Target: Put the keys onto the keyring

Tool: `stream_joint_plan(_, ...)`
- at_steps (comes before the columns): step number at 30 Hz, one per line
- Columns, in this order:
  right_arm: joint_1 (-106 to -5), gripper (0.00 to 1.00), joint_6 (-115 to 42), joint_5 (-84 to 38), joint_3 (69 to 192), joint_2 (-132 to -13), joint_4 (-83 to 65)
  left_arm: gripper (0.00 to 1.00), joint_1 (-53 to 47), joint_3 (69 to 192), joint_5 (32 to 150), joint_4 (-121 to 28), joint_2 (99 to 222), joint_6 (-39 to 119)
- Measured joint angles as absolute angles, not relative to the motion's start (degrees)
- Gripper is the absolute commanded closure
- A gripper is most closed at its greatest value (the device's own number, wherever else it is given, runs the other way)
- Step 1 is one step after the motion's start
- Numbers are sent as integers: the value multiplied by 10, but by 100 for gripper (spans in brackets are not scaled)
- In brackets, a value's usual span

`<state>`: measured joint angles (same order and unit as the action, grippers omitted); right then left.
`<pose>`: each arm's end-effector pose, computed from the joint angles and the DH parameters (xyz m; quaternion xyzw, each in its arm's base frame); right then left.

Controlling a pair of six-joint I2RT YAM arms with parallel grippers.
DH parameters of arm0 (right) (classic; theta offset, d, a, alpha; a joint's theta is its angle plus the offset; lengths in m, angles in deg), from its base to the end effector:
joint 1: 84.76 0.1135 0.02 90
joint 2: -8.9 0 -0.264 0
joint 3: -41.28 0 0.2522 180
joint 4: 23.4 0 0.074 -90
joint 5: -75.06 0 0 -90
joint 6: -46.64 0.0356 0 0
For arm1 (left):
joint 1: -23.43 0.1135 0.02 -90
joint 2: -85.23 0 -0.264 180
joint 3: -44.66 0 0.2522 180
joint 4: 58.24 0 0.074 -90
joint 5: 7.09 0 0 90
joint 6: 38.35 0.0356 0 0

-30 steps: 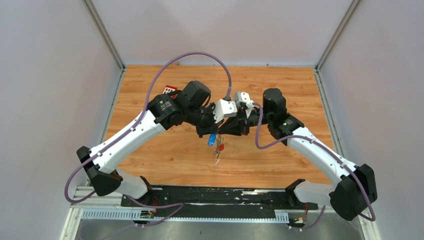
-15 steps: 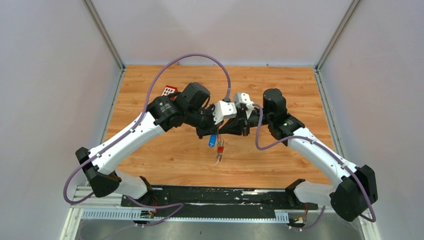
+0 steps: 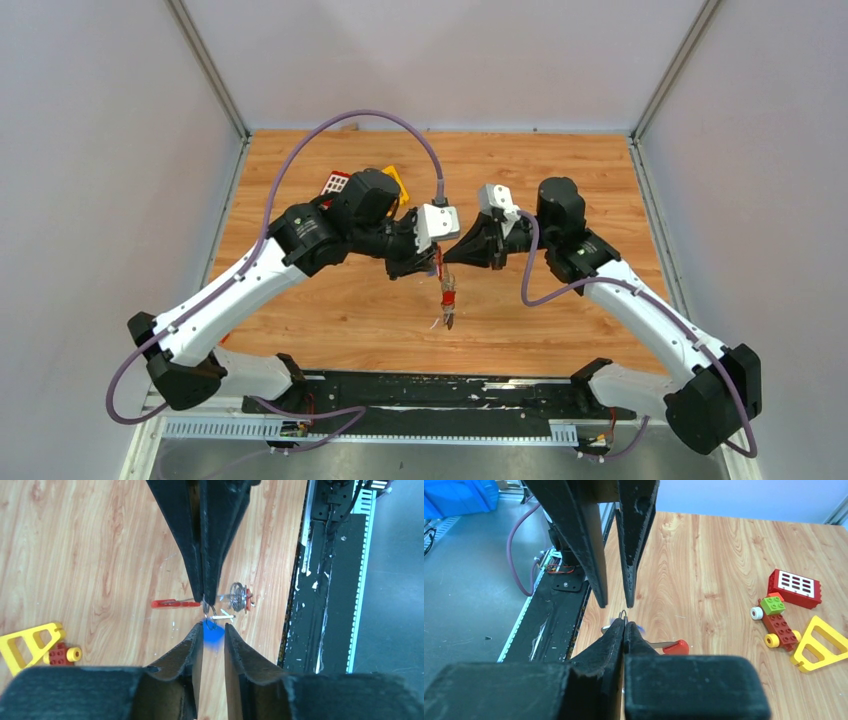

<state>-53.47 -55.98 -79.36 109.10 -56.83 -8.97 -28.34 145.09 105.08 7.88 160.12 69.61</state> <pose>0.1977 0.1577 0.3443 -0.5564 0.4864 0.4958 0.4561 0.1503 -0.2125 0.4075 0.5756 0.6855 -0.2864 0.3417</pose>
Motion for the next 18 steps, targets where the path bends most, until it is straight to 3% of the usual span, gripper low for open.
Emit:
stream_joint_plan(9, -548, 100, -562, -795, 1091, -552, -89, 59, -283, 1410, 1045, 46, 1559, 720)
stream_joint_plan(18, -553, 100, -567, -802, 1091, -544, -75, 66, -283, 1368, 1040, -24, 1541, 737)
